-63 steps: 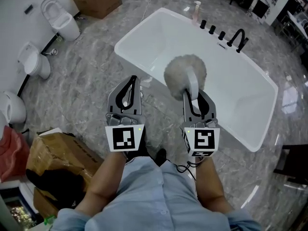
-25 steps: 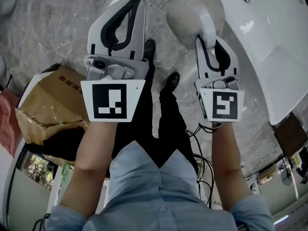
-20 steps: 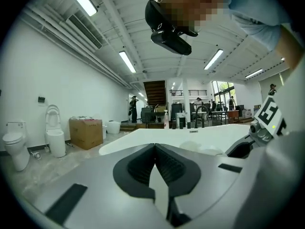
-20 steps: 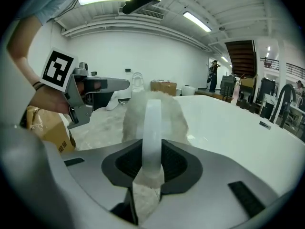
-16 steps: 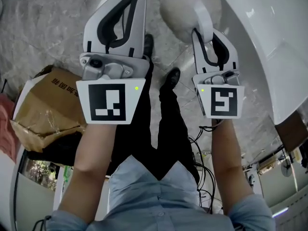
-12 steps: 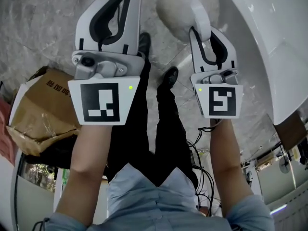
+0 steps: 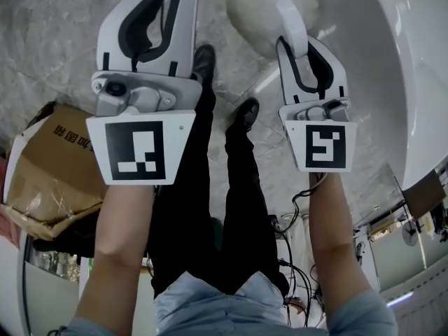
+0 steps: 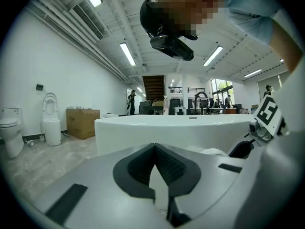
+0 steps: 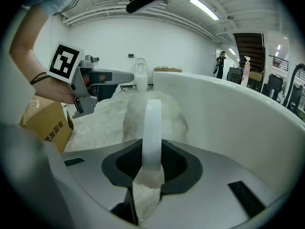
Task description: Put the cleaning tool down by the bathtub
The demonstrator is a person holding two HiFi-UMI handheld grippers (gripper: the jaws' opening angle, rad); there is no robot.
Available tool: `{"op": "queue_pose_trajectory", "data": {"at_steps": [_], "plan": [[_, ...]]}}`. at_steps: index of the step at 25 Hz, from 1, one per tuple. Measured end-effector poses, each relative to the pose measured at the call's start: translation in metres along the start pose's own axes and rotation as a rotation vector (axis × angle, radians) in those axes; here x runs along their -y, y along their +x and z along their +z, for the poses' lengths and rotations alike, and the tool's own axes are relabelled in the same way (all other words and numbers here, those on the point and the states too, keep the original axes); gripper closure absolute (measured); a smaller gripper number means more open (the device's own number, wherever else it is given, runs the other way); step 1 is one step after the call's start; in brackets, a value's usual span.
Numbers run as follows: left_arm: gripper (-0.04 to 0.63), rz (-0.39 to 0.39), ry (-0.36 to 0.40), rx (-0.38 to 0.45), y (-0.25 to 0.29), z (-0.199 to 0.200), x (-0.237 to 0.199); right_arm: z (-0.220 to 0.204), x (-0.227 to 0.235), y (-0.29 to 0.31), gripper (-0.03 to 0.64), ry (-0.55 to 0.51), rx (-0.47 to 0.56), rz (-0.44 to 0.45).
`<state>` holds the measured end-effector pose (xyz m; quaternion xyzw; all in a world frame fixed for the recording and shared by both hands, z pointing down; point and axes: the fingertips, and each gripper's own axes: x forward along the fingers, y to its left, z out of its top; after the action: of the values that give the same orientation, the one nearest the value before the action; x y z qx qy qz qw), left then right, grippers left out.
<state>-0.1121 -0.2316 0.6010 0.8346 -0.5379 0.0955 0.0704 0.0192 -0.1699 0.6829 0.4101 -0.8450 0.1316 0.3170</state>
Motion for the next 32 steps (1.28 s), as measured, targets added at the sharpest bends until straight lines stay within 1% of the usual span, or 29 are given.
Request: {"op": "queue_pose_trajectory", "data": {"at_steps": [8, 14, 20, 28, 32], "plan": [[0.580, -0.006, 0.001, -0.015, 0.016, -0.057, -0.008, -0.050, -0.003, 0.039, 0.511, -0.021, -0.054, 0.031], [0.580, -0.026, 0.016, -0.050, 0.022, -0.101, -0.007, -0.078, -0.011, 0.063, 0.511, -0.050, -0.075, 0.062], [0.580, -0.022, 0.008, -0.059, 0.031, -0.127, -0.012, -0.100, -0.009, 0.086, 0.511, -0.041, -0.099, 0.066], [0.580, -0.034, 0.019, -0.075, 0.037, -0.160, -0.020, -0.126, -0.013, 0.114, 0.509, -0.063, -0.120, 0.081], [0.580, -0.041, 0.014, -0.080, 0.041, -0.176, -0.017, -0.143, -0.012, 0.123, 0.509, -0.067, -0.154, 0.088]]}}
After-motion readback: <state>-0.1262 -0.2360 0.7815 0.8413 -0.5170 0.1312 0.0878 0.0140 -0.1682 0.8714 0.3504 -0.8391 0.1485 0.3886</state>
